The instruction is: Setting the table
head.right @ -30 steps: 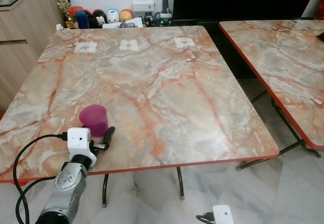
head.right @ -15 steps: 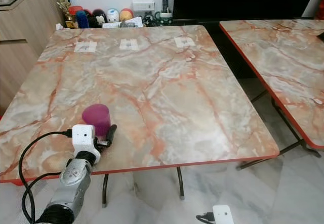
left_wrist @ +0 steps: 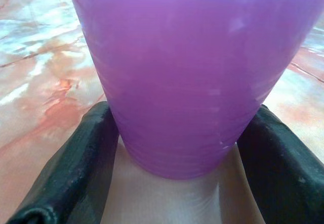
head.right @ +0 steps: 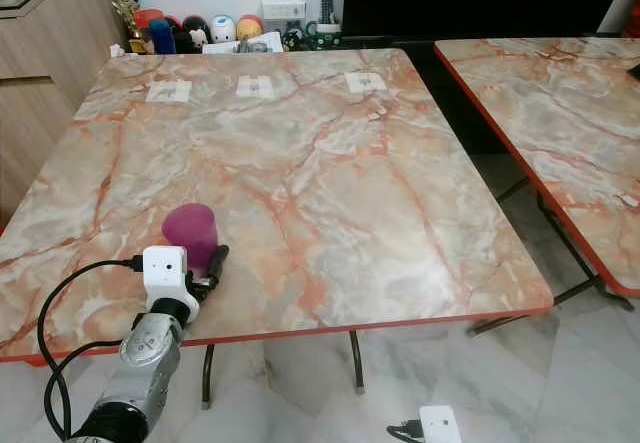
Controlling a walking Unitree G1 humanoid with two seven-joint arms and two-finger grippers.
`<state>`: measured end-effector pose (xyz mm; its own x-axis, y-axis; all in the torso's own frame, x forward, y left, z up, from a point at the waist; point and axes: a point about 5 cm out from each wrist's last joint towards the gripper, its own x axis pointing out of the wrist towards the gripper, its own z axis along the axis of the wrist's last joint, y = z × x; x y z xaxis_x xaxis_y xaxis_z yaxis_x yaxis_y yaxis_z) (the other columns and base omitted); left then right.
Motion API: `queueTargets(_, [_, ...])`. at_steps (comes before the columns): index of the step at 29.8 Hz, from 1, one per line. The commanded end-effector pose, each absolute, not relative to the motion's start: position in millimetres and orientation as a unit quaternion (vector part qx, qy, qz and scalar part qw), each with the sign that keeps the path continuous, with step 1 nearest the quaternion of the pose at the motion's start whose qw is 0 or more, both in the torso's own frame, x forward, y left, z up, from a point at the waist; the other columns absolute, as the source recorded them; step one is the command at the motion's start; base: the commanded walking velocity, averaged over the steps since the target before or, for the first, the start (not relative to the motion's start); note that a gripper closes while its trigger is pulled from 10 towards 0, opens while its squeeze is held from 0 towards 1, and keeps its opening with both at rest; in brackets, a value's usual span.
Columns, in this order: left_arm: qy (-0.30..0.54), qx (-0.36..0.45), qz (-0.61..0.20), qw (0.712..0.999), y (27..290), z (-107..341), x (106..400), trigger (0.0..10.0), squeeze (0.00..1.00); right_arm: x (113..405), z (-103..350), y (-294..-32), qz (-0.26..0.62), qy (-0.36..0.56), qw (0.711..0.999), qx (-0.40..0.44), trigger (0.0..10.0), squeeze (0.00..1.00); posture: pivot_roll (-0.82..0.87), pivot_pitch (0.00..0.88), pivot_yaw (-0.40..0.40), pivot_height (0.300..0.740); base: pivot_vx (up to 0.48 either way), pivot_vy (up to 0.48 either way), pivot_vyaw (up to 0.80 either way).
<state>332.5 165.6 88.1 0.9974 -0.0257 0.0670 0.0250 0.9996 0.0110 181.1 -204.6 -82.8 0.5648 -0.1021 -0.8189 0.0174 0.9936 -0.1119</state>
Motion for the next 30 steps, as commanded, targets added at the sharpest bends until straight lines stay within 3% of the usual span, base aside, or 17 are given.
queueTargets(1, [-0.03,0.007,-0.011,0.999,165,86,333,0.0,0.0,176,-85,-207,-0.034,0.473,0.879,-0.052,10.0,0.0,0.01,0.119,-0.045,0.74,0.0,0.0,0.0])
queueTargets(14, [-0.087,0.012,-0.014,0.996,171,105,329,0.0,0.0,176,-85,-207,-0.035,0.473,0.879,-0.052,10.0,0.0,0.02,0.121,-0.044,0.74,0.0,0.0,0.0])
queueTargets(19, [-0.098,0.055,-0.023,0.993,182,106,314,0.0,0.0,176,-85,-207,-0.035,0.473,0.879,-0.051,10.0,0.0,0.02,0.122,-0.035,0.74,0.0,0.0,0.0])
queueTargets(20, [-0.095,0.06,-0.021,0.993,186,104,310,4.4,0.0,175,-85,-207,-0.036,0.473,0.879,-0.051,10.0,0.0,0.02,0.121,-0.034,0.74,0.0,0.0,0.0])
queueTargets(21, [-0.088,0.07,-0.018,0.994,194,101,304,10.0,0.0,175,-85,-208,-0.036,0.474,0.878,-0.052,10.0,0.0,0.02,0.12,-0.035,0.74,0.0,0.0,0.0])
queueTargets(30, [-0.07,0.045,0.011,0.996,206,94,291,10.0,0.0,175,-85,-208,-0.032,0.475,0.878,-0.054,10.0,0.0,0.03,0.107,-0.034,0.74,0.0,0.0,0.0])
